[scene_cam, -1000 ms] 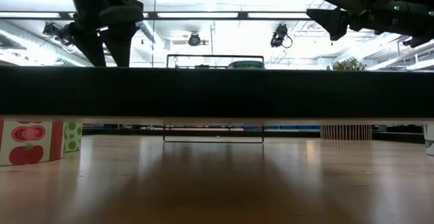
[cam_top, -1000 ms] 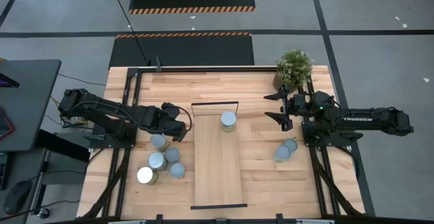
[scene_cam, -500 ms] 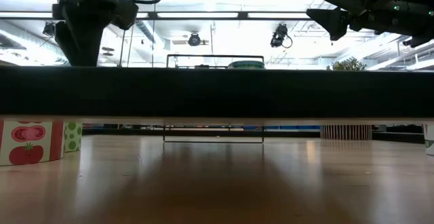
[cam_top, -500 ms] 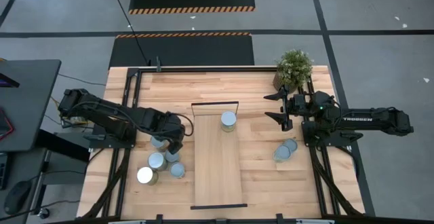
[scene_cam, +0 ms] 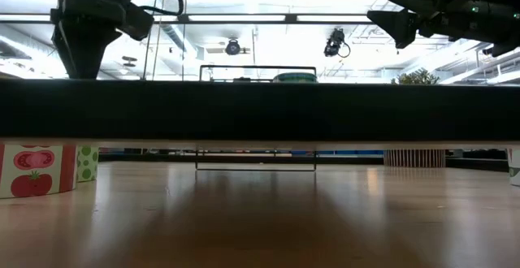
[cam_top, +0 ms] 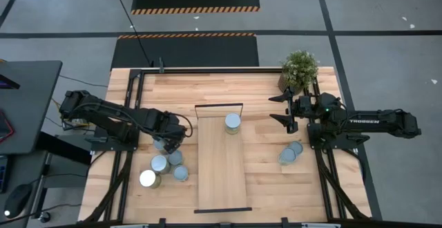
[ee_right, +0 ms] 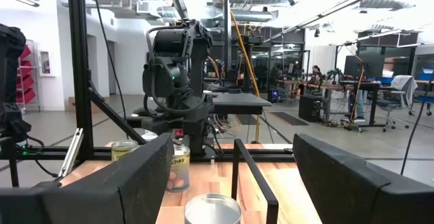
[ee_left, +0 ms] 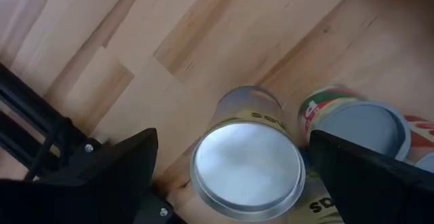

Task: Pick and place cans onto a shelf
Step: Put the large canned peaches on the shelf

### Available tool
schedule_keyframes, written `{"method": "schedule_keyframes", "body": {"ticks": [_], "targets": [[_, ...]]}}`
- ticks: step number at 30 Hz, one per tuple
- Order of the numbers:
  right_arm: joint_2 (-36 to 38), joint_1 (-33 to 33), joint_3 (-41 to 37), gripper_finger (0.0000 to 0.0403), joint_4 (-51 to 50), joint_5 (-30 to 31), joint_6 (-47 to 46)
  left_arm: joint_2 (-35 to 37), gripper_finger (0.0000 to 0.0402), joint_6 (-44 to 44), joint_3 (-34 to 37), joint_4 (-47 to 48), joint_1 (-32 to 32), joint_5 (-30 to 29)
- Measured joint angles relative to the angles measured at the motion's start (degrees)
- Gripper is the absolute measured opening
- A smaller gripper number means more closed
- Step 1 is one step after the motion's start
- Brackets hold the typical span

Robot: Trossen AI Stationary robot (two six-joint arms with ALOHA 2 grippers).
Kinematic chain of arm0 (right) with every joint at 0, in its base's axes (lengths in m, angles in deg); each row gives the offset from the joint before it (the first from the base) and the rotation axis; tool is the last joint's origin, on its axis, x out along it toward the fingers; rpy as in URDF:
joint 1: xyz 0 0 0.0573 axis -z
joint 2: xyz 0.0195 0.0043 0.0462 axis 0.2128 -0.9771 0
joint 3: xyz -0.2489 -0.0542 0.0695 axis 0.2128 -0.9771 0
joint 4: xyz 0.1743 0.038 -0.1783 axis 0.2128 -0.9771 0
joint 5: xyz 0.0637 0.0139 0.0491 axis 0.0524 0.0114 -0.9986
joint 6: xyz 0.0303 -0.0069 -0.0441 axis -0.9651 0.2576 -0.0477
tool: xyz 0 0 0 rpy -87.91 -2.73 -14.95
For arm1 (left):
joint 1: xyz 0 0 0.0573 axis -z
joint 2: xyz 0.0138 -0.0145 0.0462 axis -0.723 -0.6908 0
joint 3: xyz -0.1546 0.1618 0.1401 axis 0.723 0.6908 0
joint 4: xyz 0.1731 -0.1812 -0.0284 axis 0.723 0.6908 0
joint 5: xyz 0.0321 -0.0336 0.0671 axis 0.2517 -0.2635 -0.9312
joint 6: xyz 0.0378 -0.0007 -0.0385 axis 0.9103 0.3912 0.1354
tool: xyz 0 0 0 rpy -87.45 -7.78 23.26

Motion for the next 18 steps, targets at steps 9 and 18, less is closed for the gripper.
{"method": "schedule_keyframes", "body": {"ticks": [9, 18], "targets": [[0.0, 0.0, 0.0, 0.0313, 0.0, 0.0, -0.3, 0.0, 0.0389, 0.2, 4.0, -2.7, -1.5, 0.8], [0.0, 0.0, 0.0, 0.0313, 0.1, 0.0, -0.3, 0.0, 0.0389, 1.8, 5.9, -3.8, -4.5, 2.9]]}}
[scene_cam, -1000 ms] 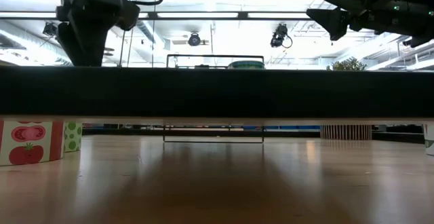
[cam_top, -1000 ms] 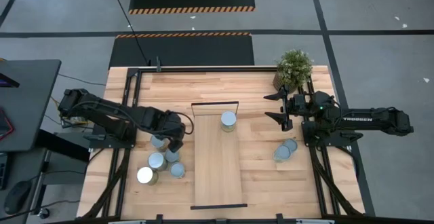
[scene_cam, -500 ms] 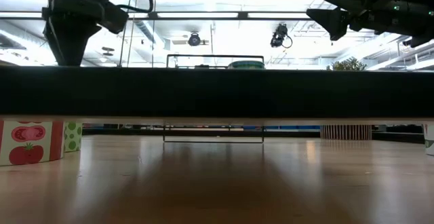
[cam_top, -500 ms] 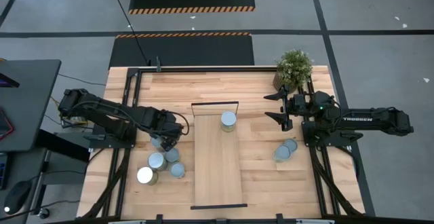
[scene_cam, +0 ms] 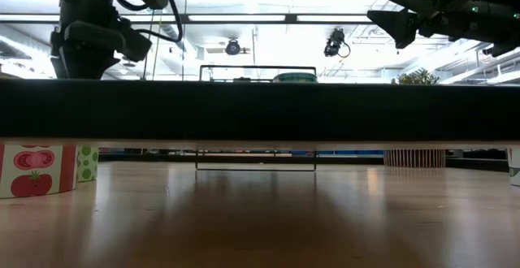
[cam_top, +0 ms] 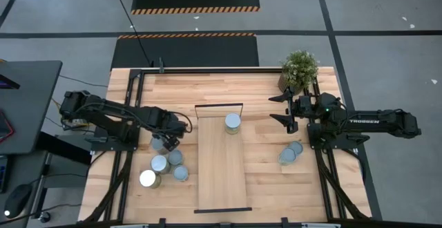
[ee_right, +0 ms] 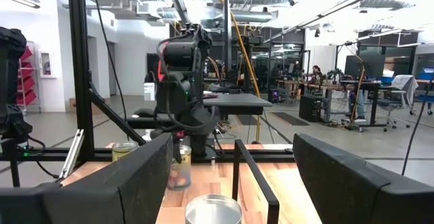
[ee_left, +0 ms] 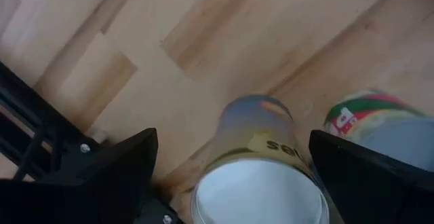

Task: Pick and place cans onto a shelf
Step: Put the large canned peaches on the shelf

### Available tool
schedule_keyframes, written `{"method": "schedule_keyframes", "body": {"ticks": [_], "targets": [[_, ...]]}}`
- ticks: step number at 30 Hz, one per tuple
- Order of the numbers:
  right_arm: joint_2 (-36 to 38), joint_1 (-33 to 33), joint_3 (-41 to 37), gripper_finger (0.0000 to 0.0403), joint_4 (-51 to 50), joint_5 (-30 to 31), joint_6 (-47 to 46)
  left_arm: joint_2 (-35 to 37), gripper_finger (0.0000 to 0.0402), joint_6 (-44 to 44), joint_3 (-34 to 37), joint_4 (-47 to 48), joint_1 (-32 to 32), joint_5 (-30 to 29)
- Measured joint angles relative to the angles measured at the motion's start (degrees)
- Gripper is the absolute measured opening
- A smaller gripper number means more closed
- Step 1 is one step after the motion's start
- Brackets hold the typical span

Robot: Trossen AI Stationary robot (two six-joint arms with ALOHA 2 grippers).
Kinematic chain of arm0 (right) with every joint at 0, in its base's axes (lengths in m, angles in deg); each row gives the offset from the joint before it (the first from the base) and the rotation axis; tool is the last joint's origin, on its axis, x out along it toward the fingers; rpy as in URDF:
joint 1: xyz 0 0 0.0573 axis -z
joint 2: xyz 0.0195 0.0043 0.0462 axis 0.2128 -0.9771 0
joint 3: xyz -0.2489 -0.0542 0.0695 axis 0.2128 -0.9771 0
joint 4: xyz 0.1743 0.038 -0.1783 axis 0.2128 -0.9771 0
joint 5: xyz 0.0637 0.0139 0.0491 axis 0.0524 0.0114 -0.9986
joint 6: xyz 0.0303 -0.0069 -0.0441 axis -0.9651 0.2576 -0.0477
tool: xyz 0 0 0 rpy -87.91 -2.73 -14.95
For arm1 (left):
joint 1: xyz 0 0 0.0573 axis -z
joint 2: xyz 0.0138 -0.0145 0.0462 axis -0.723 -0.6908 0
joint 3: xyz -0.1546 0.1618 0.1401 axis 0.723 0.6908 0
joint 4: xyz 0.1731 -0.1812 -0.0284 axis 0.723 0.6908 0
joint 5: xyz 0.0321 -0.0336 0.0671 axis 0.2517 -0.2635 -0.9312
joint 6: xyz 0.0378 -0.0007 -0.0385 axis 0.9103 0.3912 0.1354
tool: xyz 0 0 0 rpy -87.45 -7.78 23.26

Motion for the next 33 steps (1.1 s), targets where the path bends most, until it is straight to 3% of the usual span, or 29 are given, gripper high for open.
{"method": "schedule_keyframes", "body": {"ticks": [11, 27, 33], "targets": [[0.0, 0.0, 0.0, 0.0313, 0.2, 0.0, -4.2, 0.0, 0.0389, 0.1, 0.0, 0.1, -0.7, 6.8], [0.0, 0.2, 0.0, 0.0313, -1.8, 1.2, -0.6, 0.0, 0.0389, 0.0, 0.0, 2.6, -0.4, 12.3], [0.0, 0.2, 0.0, 0.0313, -2.2, 1.5, -0.7, 0.0, 0.0389, -0.4, 4.0, 1.4, 0.8, 13.5]]}}
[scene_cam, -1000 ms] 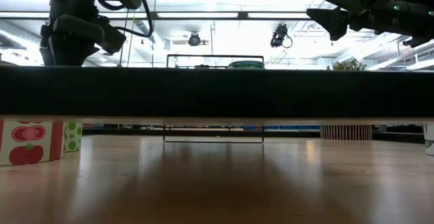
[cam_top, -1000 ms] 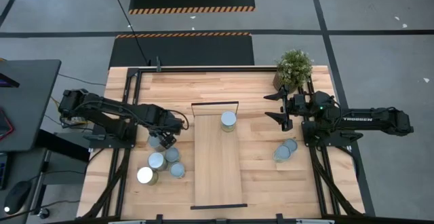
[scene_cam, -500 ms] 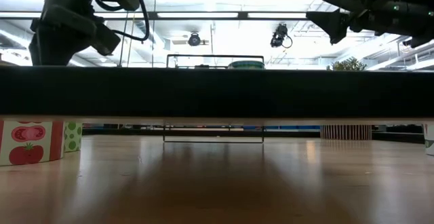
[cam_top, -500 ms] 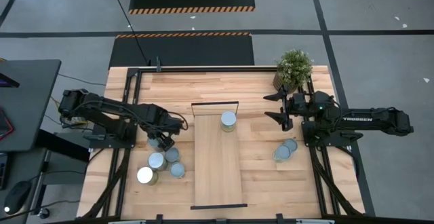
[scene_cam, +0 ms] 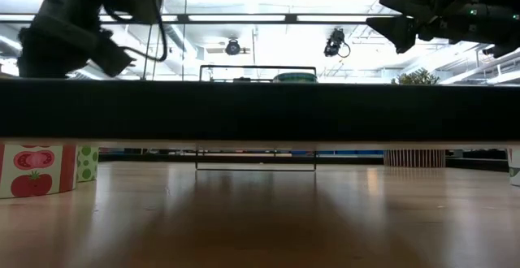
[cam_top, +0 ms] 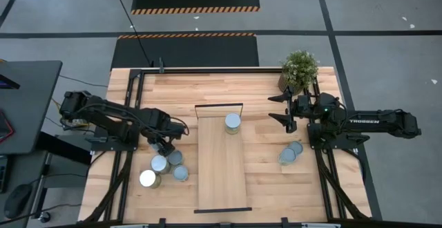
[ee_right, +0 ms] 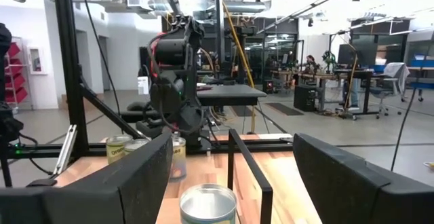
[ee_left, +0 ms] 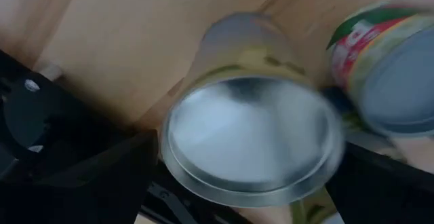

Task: Pick and place cans onto a shelf
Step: Put the large canned peaches on the shelf

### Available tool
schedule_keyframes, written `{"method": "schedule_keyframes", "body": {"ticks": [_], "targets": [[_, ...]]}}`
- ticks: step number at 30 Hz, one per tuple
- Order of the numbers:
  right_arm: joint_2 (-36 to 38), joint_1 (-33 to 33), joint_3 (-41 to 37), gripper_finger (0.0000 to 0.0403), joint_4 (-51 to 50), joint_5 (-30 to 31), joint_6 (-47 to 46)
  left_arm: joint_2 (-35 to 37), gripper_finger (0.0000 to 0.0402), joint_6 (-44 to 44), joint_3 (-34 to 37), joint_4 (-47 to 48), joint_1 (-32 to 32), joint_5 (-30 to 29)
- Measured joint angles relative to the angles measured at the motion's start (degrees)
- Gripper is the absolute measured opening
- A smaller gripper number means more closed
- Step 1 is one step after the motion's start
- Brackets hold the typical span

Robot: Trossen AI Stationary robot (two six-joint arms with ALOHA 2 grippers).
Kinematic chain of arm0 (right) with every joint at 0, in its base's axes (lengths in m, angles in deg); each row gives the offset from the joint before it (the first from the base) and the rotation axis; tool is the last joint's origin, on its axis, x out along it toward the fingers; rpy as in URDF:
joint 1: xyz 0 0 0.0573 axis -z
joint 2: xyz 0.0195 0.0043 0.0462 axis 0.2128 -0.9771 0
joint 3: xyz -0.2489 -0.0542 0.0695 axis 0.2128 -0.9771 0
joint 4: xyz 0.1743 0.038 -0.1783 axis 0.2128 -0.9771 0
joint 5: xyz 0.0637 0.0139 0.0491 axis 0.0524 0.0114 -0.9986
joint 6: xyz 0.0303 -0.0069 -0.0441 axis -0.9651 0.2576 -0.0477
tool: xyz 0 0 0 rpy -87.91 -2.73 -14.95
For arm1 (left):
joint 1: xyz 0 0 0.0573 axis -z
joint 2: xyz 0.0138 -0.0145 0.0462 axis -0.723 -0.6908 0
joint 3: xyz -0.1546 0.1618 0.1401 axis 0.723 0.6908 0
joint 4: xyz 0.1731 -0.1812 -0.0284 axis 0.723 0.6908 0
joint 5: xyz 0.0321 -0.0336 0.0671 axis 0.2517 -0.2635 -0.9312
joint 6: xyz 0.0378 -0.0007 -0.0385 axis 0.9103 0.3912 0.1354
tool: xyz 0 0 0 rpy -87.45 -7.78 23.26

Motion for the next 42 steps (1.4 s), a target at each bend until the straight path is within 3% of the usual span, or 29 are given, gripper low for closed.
{"method": "schedule_keyframes", "body": {"ticks": [18, 26, 32, 42], "targets": [[0.0, 0.0, 0.0, 0.0313, -1.9, 0.0, 0.0, -0.1, 0.0387, -2.7, 1.1, -1.3, 0.1, -2.2], [0.0, 0.0, 0.0, 0.0313, -2.2, 0.0, 0.0, 0.1, 0.0316, -3.1, 1.1, -1.5, 0.1, -2.3], [0.0, 0.0, 0.0, 0.0313, -2.2, 0.0, 0.2, 0.1, 0.0314, -3.9, 1.0, -1.5, -0.1, -3.2], [0.0, 0.0, 0.0, 0.0313, -2.1, 0.0, 0.7, 0.0, 0.0315, -0.8, -9.3, -1.3, -2.9, -7.0]]}}
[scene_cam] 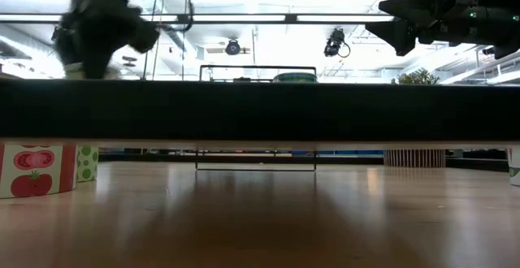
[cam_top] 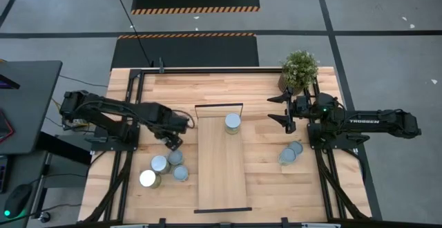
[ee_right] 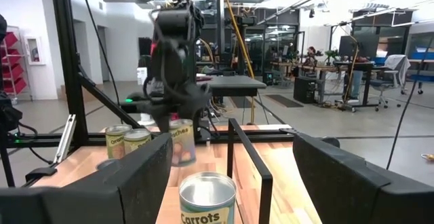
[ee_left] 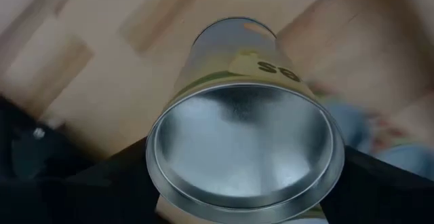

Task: Pick and place cans onto a shelf
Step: Put the large canned peaches on the shelf

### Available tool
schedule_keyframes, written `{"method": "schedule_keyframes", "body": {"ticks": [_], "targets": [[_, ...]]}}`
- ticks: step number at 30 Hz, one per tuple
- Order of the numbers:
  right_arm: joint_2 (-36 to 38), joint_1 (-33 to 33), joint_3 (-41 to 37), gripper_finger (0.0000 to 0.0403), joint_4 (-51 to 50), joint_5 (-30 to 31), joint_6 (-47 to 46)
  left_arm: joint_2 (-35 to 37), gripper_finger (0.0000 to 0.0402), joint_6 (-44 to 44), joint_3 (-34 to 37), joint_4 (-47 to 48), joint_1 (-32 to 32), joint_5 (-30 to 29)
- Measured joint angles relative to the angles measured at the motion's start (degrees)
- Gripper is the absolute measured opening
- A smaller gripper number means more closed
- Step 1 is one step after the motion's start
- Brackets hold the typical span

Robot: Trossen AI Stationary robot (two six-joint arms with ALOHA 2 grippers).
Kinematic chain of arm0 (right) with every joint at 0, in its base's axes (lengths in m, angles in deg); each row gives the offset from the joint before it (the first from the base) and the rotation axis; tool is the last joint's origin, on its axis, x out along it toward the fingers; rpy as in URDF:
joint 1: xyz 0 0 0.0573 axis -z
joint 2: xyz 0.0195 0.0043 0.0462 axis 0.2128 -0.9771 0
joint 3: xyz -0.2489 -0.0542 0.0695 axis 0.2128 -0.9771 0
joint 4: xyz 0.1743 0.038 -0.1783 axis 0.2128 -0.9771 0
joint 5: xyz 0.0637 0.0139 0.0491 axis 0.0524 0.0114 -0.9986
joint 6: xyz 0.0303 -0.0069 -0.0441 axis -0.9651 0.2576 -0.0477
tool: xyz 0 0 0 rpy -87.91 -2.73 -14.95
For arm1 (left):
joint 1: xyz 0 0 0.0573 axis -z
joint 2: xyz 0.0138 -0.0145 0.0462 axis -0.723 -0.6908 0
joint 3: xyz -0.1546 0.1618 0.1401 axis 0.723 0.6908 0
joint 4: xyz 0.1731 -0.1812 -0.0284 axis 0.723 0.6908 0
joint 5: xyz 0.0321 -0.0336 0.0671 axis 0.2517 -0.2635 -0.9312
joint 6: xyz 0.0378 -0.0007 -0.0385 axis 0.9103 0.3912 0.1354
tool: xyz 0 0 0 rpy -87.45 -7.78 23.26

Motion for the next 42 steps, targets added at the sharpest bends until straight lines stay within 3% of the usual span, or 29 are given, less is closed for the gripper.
{"method": "schedule_keyframes", "body": {"ticks": [6, 17, 24, 32, 42], "targets": [[0.0, 0.0, 0.0, 0.0313, 0.0, 0.0, 0.3, 0.0, 0.0319, -0.3, -4.5, -3.1, -1.2, -1.2], [0.0, 0.0, 0.0, 0.0313, 0.3, 0.2, 0.4, -5.3, 0.0321, -0.3, -5.7, -21.7, -1.4, 0.3], [0.0, 0.0, 0.0, 0.0313, 0.3, 0.2, 0.4, -15.0, 0.0321, 2.9, -15.6, -15.9, -2.9, 1.6], [0.0, 0.0, 0.0, 0.0313, 0.1, 0.2, 0.4, -24.5, 0.0322, 7.8, -31.8, 1.0, -4.4, -1.6], [0.0, 0.0, 0.0, 0.0313, -0.1, 0.1, 0.4, -30.8, 0.0323, 16.0, -35.4, 3.9, -5.3, -1.5]]}}
